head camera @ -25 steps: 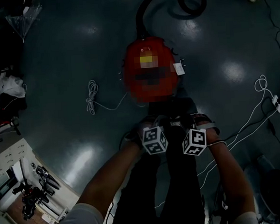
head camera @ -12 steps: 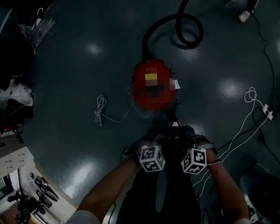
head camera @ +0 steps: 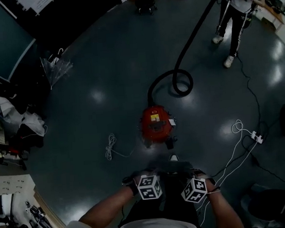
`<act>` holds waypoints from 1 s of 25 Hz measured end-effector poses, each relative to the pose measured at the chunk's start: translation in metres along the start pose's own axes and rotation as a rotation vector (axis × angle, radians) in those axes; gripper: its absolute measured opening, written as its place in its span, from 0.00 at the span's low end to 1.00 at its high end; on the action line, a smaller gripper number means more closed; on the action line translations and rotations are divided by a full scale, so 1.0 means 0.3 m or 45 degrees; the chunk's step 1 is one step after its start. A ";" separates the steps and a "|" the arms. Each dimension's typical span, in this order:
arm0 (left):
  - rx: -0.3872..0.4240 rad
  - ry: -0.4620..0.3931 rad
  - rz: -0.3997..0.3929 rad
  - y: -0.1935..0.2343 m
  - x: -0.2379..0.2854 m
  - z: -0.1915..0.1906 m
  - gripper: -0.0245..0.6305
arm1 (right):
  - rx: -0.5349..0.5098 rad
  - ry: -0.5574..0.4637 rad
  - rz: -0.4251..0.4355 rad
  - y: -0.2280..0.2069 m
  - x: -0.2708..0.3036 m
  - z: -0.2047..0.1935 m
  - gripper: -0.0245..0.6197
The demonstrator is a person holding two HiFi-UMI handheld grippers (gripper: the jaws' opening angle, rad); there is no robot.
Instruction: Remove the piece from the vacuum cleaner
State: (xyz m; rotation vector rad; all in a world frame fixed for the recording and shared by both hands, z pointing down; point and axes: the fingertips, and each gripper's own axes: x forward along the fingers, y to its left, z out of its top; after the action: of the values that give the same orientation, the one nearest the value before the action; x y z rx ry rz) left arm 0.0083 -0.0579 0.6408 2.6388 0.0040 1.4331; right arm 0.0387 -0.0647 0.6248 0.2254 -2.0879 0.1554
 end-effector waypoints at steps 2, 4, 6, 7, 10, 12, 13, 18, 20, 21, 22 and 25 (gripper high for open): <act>-0.009 -0.001 -0.012 -0.064 -0.068 0.036 0.09 | 0.003 -0.005 0.010 0.054 -0.078 0.035 0.11; -0.019 -0.010 -0.019 -0.129 -0.124 0.064 0.09 | 0.010 -0.009 0.013 0.115 -0.145 0.062 0.11; -0.021 -0.019 -0.023 -0.187 -0.168 0.087 0.09 | 0.013 -0.011 0.009 0.171 -0.202 0.082 0.11; -0.017 -0.023 -0.026 -0.212 -0.187 0.098 0.09 | 0.013 -0.011 0.005 0.196 -0.227 0.090 0.11; 0.005 -0.035 -0.040 -0.284 -0.235 0.118 0.09 | 0.029 -0.023 0.003 0.268 -0.285 0.113 0.11; 0.016 -0.048 -0.054 -0.325 -0.263 0.115 0.09 | 0.040 -0.031 0.015 0.312 -0.305 0.132 0.11; 0.021 -0.054 -0.062 -0.344 -0.278 0.112 0.09 | 0.042 -0.033 0.024 0.331 -0.313 0.143 0.11; 0.050 -0.061 -0.088 -0.420 -0.324 0.105 0.09 | 0.048 -0.043 0.050 0.410 -0.345 0.175 0.11; 0.061 -0.064 -0.095 -0.437 -0.335 0.102 0.09 | 0.051 -0.045 0.051 0.428 -0.349 0.182 0.11; 0.066 -0.065 -0.100 -0.443 -0.339 0.101 0.09 | 0.054 -0.045 0.051 0.435 -0.351 0.185 0.11; 0.074 -0.065 -0.103 -0.449 -0.342 0.100 0.09 | 0.058 -0.045 0.050 0.441 -0.353 0.187 0.11; 0.092 -0.066 -0.114 -0.464 -0.346 0.099 0.09 | 0.070 -0.043 0.051 0.459 -0.357 0.188 0.10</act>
State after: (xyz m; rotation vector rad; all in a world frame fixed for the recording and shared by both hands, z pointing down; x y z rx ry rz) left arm -0.0148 0.0693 0.5213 2.6950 0.1694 1.3616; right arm 0.0131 0.0683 0.5013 0.2207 -2.1247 0.2344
